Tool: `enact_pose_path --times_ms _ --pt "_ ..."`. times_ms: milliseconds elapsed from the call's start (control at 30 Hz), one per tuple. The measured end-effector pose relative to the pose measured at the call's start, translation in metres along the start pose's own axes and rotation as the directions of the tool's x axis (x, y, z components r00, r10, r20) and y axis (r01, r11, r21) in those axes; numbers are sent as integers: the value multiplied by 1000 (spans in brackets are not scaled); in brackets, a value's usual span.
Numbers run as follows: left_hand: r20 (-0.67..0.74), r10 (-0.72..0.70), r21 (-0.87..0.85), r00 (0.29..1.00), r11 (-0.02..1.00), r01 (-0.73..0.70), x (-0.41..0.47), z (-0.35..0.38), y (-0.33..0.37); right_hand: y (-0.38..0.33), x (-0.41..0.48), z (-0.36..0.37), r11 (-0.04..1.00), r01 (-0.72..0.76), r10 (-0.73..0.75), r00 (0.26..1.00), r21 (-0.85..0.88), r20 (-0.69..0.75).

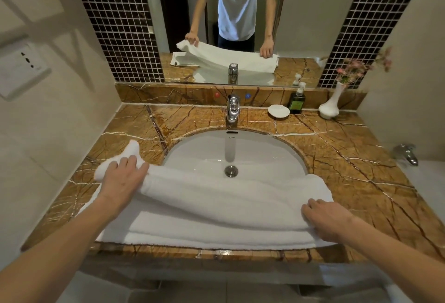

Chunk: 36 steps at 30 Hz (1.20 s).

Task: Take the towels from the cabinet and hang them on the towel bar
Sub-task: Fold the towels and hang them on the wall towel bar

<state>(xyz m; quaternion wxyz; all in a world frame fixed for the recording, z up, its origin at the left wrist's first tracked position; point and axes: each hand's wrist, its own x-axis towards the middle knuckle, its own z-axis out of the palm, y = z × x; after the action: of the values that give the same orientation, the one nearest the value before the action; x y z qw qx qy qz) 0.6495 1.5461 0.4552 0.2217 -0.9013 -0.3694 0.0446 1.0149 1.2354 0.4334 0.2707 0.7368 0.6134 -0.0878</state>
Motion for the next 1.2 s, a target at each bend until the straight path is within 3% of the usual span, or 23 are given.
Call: enact_pose_path --times_ms 100,200,333,400,600,733,800,867,933,1033,1100,1200 --pt "-60 -8 20 998 1000 9 -1 10 -8 0 1 1 1000 1 -1 1000 -4 -2" --pt "58 59 64 997 996 -62 -19 31 -2 0 3 1 1000 9 -9 1000 -8 7" --pt "298 188 45 936 977 -210 -43 53 12 -1 3 0 1000 12 -12 1000 -20 15" --pt "226 196 4 954 979 -202 -50 70 10 -1 3 -1 1000 13 -13 1000 -18 13" --pt "206 260 19 943 963 -270 -60 85 6 -2 3 -3 1000 11 -11 1000 -13 19" --pt "231 222 -131 947 972 -196 -60 81 8 -3 3 -2 1000 12 -12 1000 -6 10" --pt "361 162 -167 918 980 -107 -56 64 10 -3 4 -1 1000 14 -14 1000 -7 9" --pt "374 89 -203 923 979 -12 -52 56 10 -2 5 0 1000 12 -12 1000 -5 12" --pt "369 -60 -250 927 955 161 -51 61 3 -2 5 1 1000 8 -8 1000 2 11" --pt "399 -296 -286 868 859 425 -46 61 -8 -2 7 3 1000 5 -5 1000 3 11" --pt "389 -307 -302 868 848 435 -41 62 -11 -3 8 3 1000 2 -2 1000 3 12" --pt "377 -200 -347 904 875 338 -36 67 -13 -3 9 2 1000 1 -1 1000 5 18"
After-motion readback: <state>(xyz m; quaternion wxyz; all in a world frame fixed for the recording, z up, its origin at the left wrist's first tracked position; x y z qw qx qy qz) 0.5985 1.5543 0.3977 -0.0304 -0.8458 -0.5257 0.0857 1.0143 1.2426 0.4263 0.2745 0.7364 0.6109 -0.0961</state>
